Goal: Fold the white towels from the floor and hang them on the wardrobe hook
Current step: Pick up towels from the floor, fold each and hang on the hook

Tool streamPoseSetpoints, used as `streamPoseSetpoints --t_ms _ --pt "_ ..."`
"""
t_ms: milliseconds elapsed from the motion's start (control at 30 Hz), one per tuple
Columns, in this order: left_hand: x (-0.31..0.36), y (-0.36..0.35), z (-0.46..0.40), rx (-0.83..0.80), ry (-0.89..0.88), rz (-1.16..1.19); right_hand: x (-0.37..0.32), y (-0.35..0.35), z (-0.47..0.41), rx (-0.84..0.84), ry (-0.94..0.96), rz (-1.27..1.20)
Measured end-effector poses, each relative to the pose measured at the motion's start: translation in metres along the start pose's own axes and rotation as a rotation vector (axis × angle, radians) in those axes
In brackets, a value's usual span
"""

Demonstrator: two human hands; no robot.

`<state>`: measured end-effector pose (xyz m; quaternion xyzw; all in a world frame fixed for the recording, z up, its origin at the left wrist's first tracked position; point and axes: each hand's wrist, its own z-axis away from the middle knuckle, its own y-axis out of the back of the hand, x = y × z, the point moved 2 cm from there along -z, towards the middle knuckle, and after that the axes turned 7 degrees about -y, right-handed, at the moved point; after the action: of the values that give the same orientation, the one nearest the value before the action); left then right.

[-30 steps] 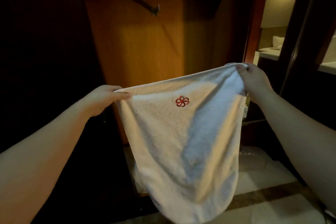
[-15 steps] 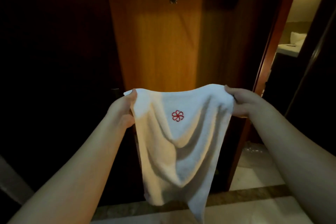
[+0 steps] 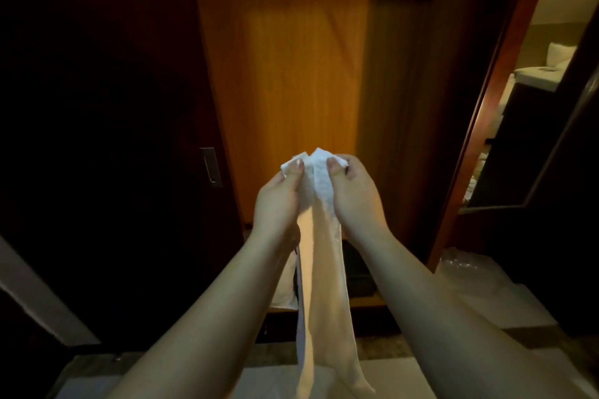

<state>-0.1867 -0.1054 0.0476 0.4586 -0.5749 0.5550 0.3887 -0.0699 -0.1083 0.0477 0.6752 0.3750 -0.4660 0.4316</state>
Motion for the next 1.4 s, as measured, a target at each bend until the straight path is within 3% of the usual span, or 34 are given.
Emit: streamPoseSetpoints --t_ms 433,700,800,867,900,1033,1200,1267,1400 --pt "0.009 -0.012 -0.006 -0.393 -0.033 -0.047 0.001 0.010 0.002 -0.115 0.234 -0.048" --pt "0.013 -0.014 -0.011 -0.530 -0.022 -0.175 0.003 0.019 -0.006 -0.001 0.288 -0.050" --pt "0.018 -0.008 -0.017 -0.326 -0.200 -0.239 0.000 0.027 -0.018 -0.005 0.286 -0.028" --pt "0.025 0.002 -0.029 -0.092 -0.426 -0.417 -0.005 0.034 -0.027 -0.035 0.298 -0.019" --pt "0.028 0.006 -0.035 -0.062 -0.514 -0.514 -0.009 0.037 -0.030 -0.062 0.310 -0.006" --pt "0.034 0.016 -0.056 -0.330 -0.548 -0.926 -0.018 0.048 -0.042 -0.120 0.344 0.052" --pt "0.044 0.028 -0.063 -0.508 -0.629 -1.245 -0.016 0.063 -0.052 -0.045 0.294 -0.008" --pt "0.051 0.036 -0.061 -0.521 -0.710 -1.290 -0.015 0.069 -0.052 -0.029 0.285 0.012" --pt "0.075 0.039 -0.047 -0.394 -1.083 -1.208 -0.010 0.081 -0.053 -0.017 0.267 0.038"
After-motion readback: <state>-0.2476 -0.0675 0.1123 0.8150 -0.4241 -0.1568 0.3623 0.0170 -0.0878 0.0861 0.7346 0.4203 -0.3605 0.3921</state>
